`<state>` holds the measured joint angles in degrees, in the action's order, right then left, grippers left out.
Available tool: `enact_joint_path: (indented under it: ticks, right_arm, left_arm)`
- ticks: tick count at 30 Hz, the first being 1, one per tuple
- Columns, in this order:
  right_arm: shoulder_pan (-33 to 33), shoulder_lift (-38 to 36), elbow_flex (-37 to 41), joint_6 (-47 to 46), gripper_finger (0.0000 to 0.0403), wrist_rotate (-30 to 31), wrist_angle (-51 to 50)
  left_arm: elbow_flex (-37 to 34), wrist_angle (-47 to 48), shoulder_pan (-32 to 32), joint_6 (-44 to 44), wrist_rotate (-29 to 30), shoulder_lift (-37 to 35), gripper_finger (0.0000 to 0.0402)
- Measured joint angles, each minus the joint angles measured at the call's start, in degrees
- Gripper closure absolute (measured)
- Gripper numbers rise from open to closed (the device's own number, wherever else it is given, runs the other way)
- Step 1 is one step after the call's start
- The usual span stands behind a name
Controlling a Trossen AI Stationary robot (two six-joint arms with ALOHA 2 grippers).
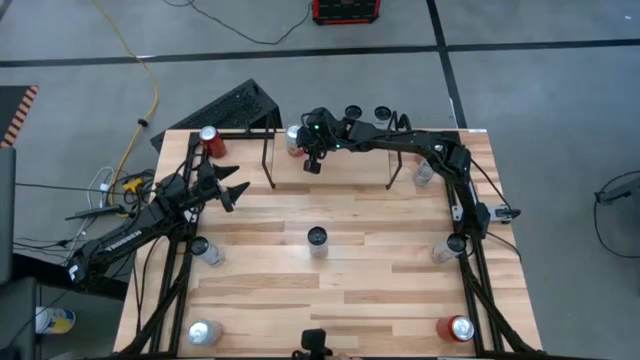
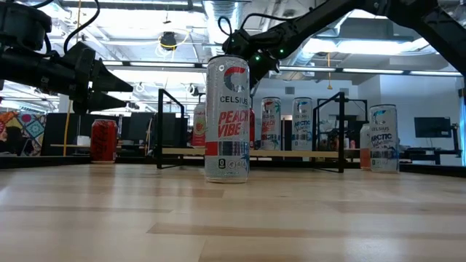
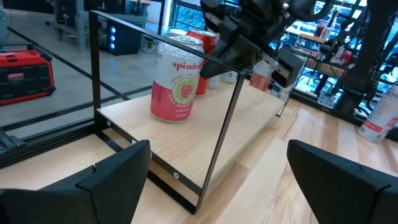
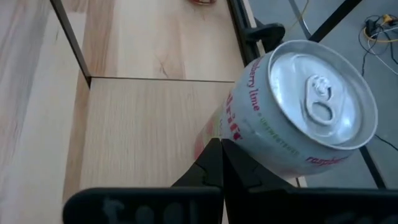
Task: Place canned beverage on shelf
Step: Put the pink white soda can on the shelf
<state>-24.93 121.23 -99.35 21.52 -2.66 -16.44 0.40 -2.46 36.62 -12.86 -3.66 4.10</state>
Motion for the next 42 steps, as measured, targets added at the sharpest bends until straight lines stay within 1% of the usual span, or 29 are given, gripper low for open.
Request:
enact_joint_path:
  ticks: [3, 7, 14, 18, 24, 30, 36, 42]
  right_arm:
    - [0.0, 0.0, 0.0, 0.0, 0.0386, 0.1, 0.8]
    - [0.0, 0.0, 0.0, 0.0, 0.0385, 2.5, 1.2]
    - [0.0, 0.0, 0.0, 0.0, 0.0385, 3.4, 1.8]
    - [0.0, 0.0, 0.0, 0.0, 0.0385, 5.4, 2.0]
    - [0.5, 0.0, 0.0, 0.1, 0.0384, 4.4, 1.1]
    - [2.4, 0.0, 0.0, 2.4, 0.0384, 4.1, 1.3]
    - [3.0, 0.0, 0.1, 2.4, 0.0384, 7.4, 3.1]
    - [1.5, 0.0, 0.1, 2.5, 0.0383, 7.6, 4.0]
  left_arm:
    - [0.0, 0.0, 0.0, 0.0, 0.0, 0.0, 0.0038]
    - [0.0, 0.0, 0.0, 0.0, 0.0, 0.0, 0.0038]
    - [0.0, 0.0, 0.0, 0.0, 0.0, 0.0, 0.0038]
    - [0.0, 0.0, 0.0, 0.0, 0.0, 0.0, 0.0038]
    - [0.0, 0.0, 0.0, 0.0, 0.0, 0.0, 0.0038]
    - [0.0, 0.0, 0.0, 0.0, 0.0, 0.0, 0.0038]
    - [0.0, 0.0, 0.0, 0.0, 0.0, 0.0, 0.0038]
    - [0.0, 0.0, 0.0, 0.0, 0.0, 0.0, 0.0038]
